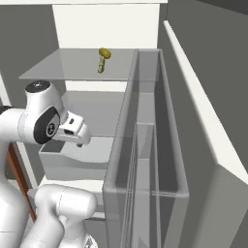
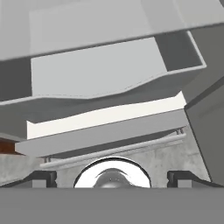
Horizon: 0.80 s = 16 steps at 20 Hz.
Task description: Retrieve the butter from the fridge and place it on a plate on the dining table. Then retrieve the butter knife by the fridge and place it near the plate.
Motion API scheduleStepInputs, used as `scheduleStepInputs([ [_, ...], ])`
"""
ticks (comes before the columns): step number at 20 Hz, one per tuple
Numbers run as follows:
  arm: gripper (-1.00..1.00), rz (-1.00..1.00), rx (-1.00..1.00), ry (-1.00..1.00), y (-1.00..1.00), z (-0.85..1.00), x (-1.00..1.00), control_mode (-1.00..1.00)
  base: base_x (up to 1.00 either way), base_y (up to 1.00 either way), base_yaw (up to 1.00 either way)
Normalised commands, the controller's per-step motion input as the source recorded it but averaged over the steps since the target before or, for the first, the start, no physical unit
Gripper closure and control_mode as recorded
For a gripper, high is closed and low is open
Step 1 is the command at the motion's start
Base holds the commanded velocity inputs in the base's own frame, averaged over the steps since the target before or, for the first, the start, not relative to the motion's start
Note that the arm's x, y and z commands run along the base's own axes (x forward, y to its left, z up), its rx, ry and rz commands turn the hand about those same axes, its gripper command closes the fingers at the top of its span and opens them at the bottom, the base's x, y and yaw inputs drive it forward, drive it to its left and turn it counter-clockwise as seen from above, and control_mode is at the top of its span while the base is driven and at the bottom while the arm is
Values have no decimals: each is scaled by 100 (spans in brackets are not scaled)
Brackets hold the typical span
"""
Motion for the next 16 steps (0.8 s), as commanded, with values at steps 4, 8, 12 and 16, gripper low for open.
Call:
scheduleStepInputs([
  [4, -100, 9, -5, -38, -1, 44, 2, -100, 0, 0, 0],
  [8, -100, 2, 0, -22, -2, 73, -3, -100, 0, 0, 0],
  [12, -100, 3, 0, -24, 0, 67, -1, -100, 0, 0, 0],
  [16, -100, 4, 0, -14, 0, 59, 0, -100, 0, 0, 0],
])
